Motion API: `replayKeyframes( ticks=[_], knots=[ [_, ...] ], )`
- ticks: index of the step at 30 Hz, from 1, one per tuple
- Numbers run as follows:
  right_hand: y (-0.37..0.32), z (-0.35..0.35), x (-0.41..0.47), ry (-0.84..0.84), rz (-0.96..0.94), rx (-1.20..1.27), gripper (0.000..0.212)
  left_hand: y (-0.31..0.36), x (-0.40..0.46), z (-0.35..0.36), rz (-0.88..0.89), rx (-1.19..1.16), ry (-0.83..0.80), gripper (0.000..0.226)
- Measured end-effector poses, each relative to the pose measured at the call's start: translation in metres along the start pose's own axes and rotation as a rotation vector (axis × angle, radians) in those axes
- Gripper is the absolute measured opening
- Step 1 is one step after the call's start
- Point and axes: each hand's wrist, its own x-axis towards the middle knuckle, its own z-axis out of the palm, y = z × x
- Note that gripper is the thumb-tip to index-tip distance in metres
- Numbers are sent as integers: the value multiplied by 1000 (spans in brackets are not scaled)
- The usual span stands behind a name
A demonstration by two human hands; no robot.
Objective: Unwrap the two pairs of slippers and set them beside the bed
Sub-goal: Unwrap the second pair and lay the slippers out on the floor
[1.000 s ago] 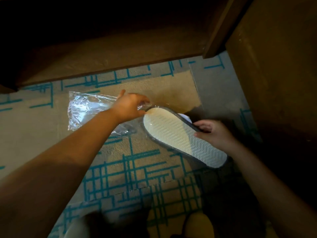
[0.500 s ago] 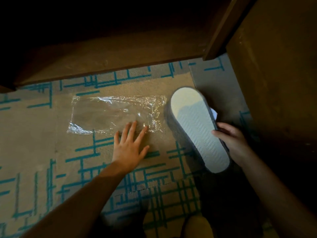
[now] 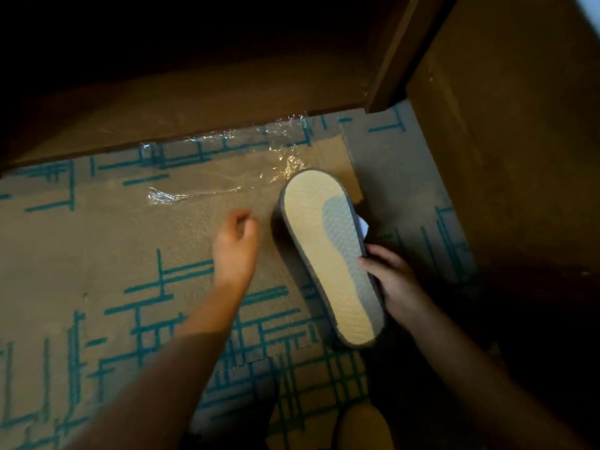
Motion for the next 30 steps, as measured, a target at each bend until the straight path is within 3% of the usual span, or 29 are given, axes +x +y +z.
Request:
replayKeyframes(
  ticks=[5,9,15,19,25,30],
  knots=[
    [11,41,-14,-66,-34,0,27,-17,-72,17,-220,-223,-83,27],
    [14,54,-20,-201,-1,-53,29,-24,-83,24,-321,-127,-212,42],
    [7,47,-14,-282,72,-119,33,-27,-92,21,-101,90,-306,72],
    [6,42,-14,-319,129,-159,44,-29,-104,26,-104,92,-260,85],
    [5,39,-12,-353,128,-190,23,-34,-97,9,-263,-160,-367,75],
    [4,30,-5,-242,109,-217,32,-46,-91,-21,-450,-495,-426,43]
  ],
)
